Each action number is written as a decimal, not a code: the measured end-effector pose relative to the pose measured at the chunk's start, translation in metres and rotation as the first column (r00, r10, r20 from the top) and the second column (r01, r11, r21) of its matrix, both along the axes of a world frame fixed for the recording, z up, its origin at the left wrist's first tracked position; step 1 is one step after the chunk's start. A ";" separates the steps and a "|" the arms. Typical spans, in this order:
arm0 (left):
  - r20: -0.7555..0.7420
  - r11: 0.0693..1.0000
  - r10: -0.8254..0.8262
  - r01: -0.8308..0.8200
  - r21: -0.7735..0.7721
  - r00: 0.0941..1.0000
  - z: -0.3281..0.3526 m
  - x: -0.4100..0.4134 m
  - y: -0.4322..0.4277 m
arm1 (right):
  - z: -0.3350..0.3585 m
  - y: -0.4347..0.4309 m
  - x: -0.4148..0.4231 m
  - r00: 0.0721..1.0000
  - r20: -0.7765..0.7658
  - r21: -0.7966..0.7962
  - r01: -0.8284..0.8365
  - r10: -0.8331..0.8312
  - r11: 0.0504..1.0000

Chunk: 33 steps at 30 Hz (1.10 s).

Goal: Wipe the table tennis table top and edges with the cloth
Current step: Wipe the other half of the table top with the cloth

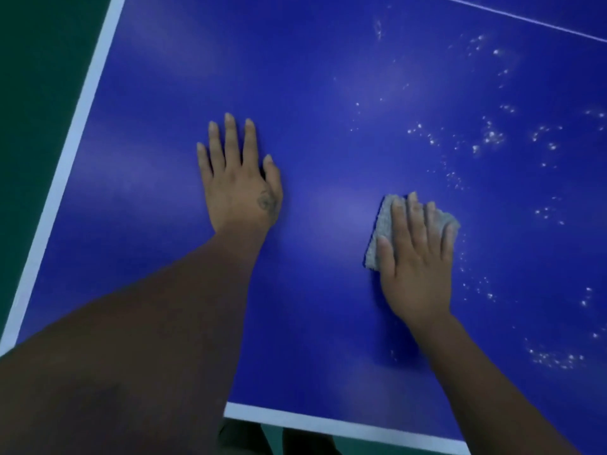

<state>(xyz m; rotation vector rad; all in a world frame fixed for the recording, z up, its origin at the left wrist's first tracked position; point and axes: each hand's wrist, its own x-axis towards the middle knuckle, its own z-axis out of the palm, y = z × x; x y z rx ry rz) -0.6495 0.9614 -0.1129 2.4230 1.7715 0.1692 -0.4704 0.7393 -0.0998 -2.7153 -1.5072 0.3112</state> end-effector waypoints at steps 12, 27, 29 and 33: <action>0.070 0.998 0.011 -0.016 0.068 0.998 -0.008 -0.001 -0.001 | -0.013 0.229 -0.025 0.979 -0.019 0.112 -0.198 0.201 0.974; 0.081 0.998 0.027 -0.031 0.057 0.996 -0.004 -0.001 0.000 | -0.003 0.154 0.017 0.999 0.021 0.071 -0.030 0.028 0.997; 0.095 0.997 0.025 -0.032 0.072 0.995 -0.005 -0.001 0.000 | -0.006 0.196 -0.004 0.992 0.010 0.090 -0.124 0.124 0.988; 0.109 0.993 0.017 -0.030 0.113 0.994 -0.008 -0.001 -0.001 | -0.009 0.269 -0.015 0.975 -0.003 0.099 -0.220 0.221 0.971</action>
